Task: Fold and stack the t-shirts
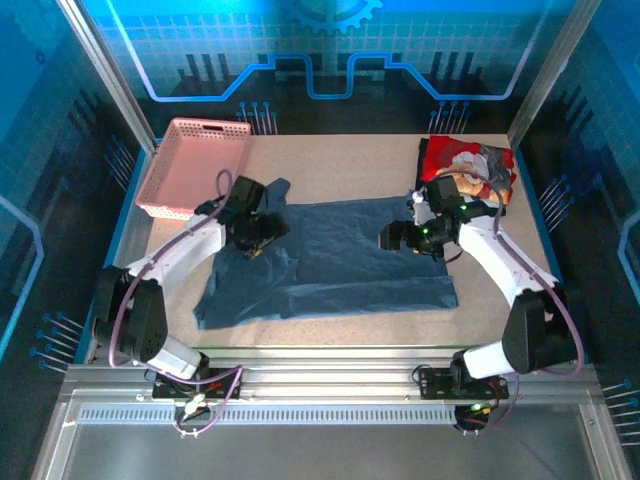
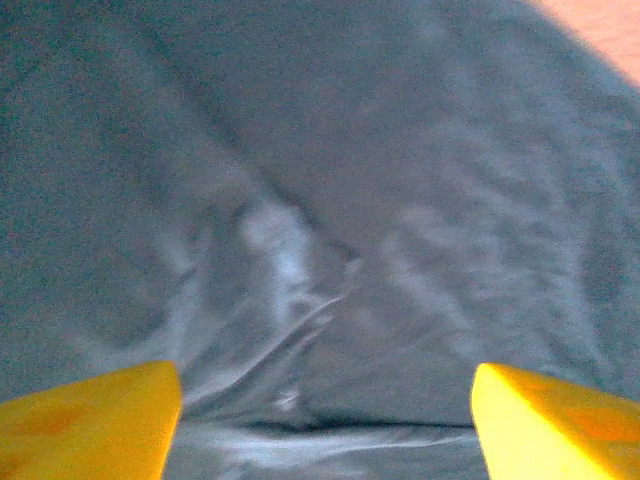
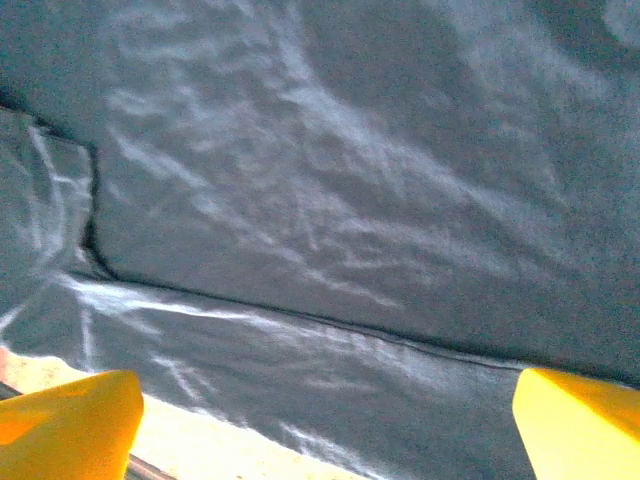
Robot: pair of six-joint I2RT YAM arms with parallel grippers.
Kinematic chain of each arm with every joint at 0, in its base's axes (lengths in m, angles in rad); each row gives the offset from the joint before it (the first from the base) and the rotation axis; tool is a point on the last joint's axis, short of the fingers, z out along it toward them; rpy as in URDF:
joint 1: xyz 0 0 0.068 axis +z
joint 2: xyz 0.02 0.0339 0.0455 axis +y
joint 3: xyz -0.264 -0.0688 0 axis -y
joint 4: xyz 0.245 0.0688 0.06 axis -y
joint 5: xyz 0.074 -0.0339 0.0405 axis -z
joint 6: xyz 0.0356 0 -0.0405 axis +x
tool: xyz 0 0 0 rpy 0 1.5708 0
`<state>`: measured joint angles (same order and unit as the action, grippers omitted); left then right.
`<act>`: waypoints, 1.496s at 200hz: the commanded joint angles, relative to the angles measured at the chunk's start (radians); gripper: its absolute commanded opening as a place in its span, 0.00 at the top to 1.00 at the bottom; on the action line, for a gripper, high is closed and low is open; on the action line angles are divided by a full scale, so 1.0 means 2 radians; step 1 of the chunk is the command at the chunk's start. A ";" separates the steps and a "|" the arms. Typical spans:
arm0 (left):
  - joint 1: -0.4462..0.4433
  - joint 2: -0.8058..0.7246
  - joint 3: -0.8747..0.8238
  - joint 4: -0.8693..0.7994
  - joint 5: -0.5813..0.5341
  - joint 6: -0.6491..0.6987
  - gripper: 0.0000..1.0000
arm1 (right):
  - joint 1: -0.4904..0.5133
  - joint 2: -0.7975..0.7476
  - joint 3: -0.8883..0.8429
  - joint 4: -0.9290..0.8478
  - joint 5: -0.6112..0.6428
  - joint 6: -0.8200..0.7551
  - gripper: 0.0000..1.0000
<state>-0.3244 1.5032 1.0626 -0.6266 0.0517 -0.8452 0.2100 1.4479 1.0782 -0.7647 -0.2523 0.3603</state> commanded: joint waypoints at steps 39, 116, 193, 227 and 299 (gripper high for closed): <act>0.028 -0.015 -0.136 -0.001 -0.056 -0.023 0.70 | 0.025 0.093 -0.047 0.030 0.080 0.092 0.30; 0.026 -0.050 -0.237 0.007 -0.001 -0.057 0.72 | 0.068 0.106 -0.096 -0.038 0.188 0.126 0.43; 0.006 -0.093 -0.159 -0.024 0.023 -0.062 0.44 | 0.032 0.052 -0.118 -0.042 0.191 0.130 0.42; 0.032 -0.027 0.030 -0.084 -0.017 0.018 0.30 | 0.021 0.060 -0.059 -0.048 0.191 0.099 0.36; 0.082 0.256 0.346 -0.096 -0.014 0.170 0.27 | 0.026 0.033 0.001 0.004 0.100 0.028 0.14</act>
<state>-0.1593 1.8503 1.6260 -0.7414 0.0181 -0.6430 0.2600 1.5574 1.0424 -0.7921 0.0349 0.4866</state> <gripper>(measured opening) 0.733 0.845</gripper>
